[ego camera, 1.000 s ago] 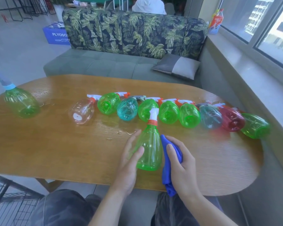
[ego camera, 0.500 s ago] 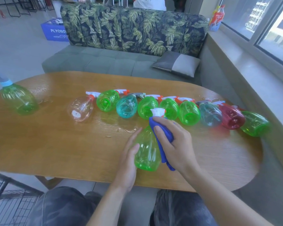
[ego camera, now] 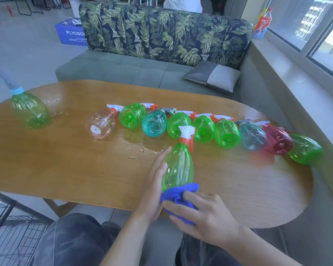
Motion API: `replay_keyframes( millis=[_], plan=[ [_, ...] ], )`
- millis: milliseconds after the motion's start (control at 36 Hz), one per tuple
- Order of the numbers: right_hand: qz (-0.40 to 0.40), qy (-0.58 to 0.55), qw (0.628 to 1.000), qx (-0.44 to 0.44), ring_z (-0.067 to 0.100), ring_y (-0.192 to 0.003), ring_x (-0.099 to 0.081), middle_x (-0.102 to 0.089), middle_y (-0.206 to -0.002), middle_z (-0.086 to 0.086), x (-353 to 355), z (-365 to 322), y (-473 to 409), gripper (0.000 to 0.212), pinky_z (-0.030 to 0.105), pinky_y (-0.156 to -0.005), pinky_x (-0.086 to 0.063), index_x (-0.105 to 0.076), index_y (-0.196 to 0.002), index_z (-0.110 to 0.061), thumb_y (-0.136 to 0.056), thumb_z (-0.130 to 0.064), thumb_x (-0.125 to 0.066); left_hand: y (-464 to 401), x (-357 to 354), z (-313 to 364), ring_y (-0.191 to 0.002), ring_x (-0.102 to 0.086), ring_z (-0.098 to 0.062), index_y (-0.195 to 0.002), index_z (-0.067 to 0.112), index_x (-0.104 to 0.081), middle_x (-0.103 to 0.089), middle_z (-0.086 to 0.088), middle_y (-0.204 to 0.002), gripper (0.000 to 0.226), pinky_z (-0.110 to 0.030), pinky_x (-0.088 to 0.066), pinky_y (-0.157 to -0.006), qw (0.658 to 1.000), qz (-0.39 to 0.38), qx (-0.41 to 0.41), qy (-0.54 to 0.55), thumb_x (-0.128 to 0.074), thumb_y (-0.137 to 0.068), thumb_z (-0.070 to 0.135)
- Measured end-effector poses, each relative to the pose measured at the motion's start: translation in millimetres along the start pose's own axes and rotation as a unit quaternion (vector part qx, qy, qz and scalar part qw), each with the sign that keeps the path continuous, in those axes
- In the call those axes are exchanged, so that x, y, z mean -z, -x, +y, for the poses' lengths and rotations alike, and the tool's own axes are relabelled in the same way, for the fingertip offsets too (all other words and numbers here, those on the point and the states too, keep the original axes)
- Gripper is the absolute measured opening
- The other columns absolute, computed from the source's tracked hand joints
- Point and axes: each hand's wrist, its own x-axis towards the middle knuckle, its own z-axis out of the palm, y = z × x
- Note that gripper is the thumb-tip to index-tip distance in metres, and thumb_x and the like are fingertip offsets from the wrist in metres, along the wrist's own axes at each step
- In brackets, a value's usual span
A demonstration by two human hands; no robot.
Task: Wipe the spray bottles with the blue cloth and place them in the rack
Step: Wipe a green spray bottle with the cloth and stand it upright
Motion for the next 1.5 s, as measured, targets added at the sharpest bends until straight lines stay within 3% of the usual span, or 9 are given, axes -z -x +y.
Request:
replay_keyframes(
  millis=[83, 194, 333, 500, 778, 944, 1139, 1250, 1500],
  plan=[
    [0.033, -0.021, 0.999, -0.032, 0.012, -0.067, -0.046, -0.054, -0.087, -0.002, 12.1, 6.9, -10.0, 0.024, 0.015, -0.060, -0.036, -0.073, -0.122, -0.029, -0.105, -0.038, -0.060, 0.5, 1.7, -2.5, -0.156, -0.036, -0.002, -0.150, 0.044, -0.060, -0.051, 0.024, -0.161, 0.048, -0.051, -0.023, -0.133, 1.000, -0.007, 0.002, -0.002, -0.046, -0.104, 0.044],
    [0.102, -0.100, 0.969, -0.203, 0.012, -0.080, -0.062, -0.068, -0.102, -0.005, 22.3, 24.2, -46.1, 0.031, 0.021, -0.076, -0.052, -0.069, -0.129, -0.031, -0.105, -0.045, -0.055, -0.7, 2.5, -5.5, -0.157, -0.037, -0.007, -0.148, 0.048, -0.061, -0.052, 0.019, -0.162, 0.046, -0.054, -0.023, -0.132, 1.000, -0.010, 0.012, 0.010, -0.050, -0.103, 0.048],
    [0.059, -0.103, 0.943, -0.311, 0.008, -0.083, -0.064, -0.067, -0.098, -0.014, 6.4, 35.8, -64.0, 0.029, 0.031, -0.079, -0.052, -0.068, -0.126, -0.042, -0.103, -0.049, -0.053, -2.3, 1.1, -5.0, -0.156, -0.039, -0.005, -0.146, 0.050, -0.062, -0.053, 0.021, -0.160, 0.046, -0.053, -0.025, -0.132, 1.000, -0.011, 0.021, 0.008, -0.043, -0.106, 0.039],
    [0.066, -0.072, 0.977, -0.188, 0.013, -0.071, -0.056, -0.062, -0.096, -0.002, -7.6, 12.7, -38.5, 0.031, 0.024, -0.065, -0.051, -0.074, -0.126, -0.025, -0.105, -0.040, -0.056, -2.9, 5.9, -5.5, -0.159, -0.037, -0.014, -0.148, 0.046, -0.061, -0.051, 0.014, -0.163, 0.046, -0.057, -0.026, -0.131, 0.999, -0.003, 0.025, 0.030, -0.048, -0.103, 0.050],
    [-0.034, -0.024, 0.999, 0.030, 0.015, -0.067, -0.044, -0.053, -0.088, -0.001, 9.2, 13.5, -5.5, 0.028, 0.027, -0.051, -0.047, -0.064, -0.131, -0.030, -0.104, -0.037, -0.061, -0.7, 3.3, -2.8, -0.149, -0.038, 0.012, -0.150, 0.037, -0.058, -0.053, 0.034, -0.154, 0.051, -0.014, -0.030, -0.113, 0.999, -0.012, -0.013, -0.030, -0.040, -0.102, 0.037],
    [0.089, -0.136, 0.968, -0.191, 0.006, -0.087, -0.065, -0.069, -0.101, -0.010, 21.8, 28.5, -45.3, 0.028, 0.020, -0.080, -0.052, -0.073, -0.125, -0.028, -0.103, -0.040, -0.060, 1.1, 1.7, -3.8, -0.153, -0.039, 0.003, -0.149, 0.038, -0.061, -0.055, 0.025, -0.157, 0.049, -0.040, -0.027, -0.130, 1.000, -0.003, 0.000, -0.009, -0.046, -0.103, 0.043],
    [0.086, -0.185, 0.911, -0.360, 0.009, -0.096, -0.068, -0.071, -0.104, -0.018, 0.4, 32.7, -66.4, 0.025, 0.028, -0.086, -0.053, -0.071, -0.125, -0.036, -0.104, -0.037, -0.060, -0.3, 2.6, -3.9, -0.153, -0.037, 0.005, -0.147, 0.045, -0.062, -0.054, 0.028, -0.156, 0.047, -0.046, -0.025, -0.132, 1.000, -0.002, 0.012, -0.012, -0.044, -0.104, 0.043],
    [0.088, -0.162, 0.930, -0.318, 0.009, -0.080, -0.063, -0.062, -0.096, -0.017, -9.2, 19.7, -43.0, 0.030, 0.024, -0.074, -0.050, -0.071, -0.127, -0.036, -0.102, -0.044, -0.055, -1.3, 4.7, -4.4, -0.157, -0.037, -0.007, -0.145, 0.046, -0.063, -0.053, 0.019, -0.160, 0.048, -0.054, -0.025, -0.131, 1.000, -0.008, 0.018, 0.009, -0.049, -0.100, 0.051],
    [0.026, -0.030, 0.997, -0.067, 0.016, -0.067, -0.047, -0.053, -0.087, -0.001, -3.5, 4.1, -10.8, 0.026, 0.024, -0.051, -0.043, -0.072, -0.127, -0.030, -0.103, -0.035, -0.062, -0.9, 4.4, -4.9, -0.152, -0.040, 0.003, -0.145, 0.035, -0.065, -0.056, 0.024, -0.156, 0.047, -0.038, -0.028, -0.127, 1.000, -0.002, -0.002, -0.007, -0.045, -0.102, 0.036]
  ],
)
